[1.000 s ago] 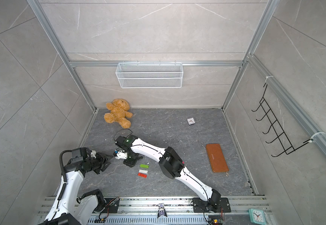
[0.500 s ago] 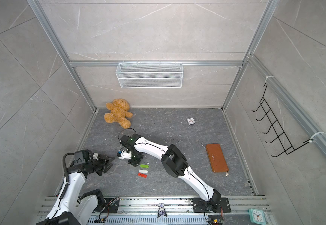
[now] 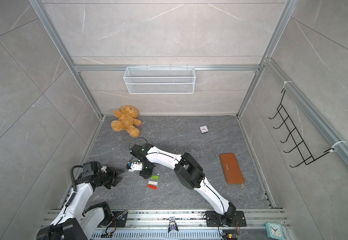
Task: Close the usb drive cover
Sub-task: Pick up the cover from the center of the board.
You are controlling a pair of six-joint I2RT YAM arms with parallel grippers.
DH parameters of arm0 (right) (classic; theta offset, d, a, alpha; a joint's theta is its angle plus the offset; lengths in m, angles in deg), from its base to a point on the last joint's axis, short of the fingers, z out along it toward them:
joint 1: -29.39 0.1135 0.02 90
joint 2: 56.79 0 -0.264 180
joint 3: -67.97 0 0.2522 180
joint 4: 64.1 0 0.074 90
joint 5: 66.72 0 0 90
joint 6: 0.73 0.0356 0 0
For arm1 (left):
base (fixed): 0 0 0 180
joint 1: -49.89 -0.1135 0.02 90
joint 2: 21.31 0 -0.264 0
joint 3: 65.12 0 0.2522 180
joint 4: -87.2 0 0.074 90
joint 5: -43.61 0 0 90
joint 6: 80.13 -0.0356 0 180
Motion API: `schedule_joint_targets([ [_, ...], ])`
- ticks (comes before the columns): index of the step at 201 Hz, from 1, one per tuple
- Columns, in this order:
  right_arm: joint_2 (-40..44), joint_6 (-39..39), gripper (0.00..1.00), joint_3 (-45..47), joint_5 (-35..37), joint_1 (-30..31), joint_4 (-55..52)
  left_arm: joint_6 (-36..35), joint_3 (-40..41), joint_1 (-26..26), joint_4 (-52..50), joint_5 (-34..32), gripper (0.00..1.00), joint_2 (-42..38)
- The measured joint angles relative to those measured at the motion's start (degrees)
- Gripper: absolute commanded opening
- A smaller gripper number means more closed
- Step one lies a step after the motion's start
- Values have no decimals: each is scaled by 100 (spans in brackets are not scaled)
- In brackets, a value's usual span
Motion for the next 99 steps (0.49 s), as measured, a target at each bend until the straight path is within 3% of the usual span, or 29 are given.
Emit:
schedule_joint_targets([
  [99,42,-122,36,92,216,4,157,0,0,2,74,0,46,37],
])
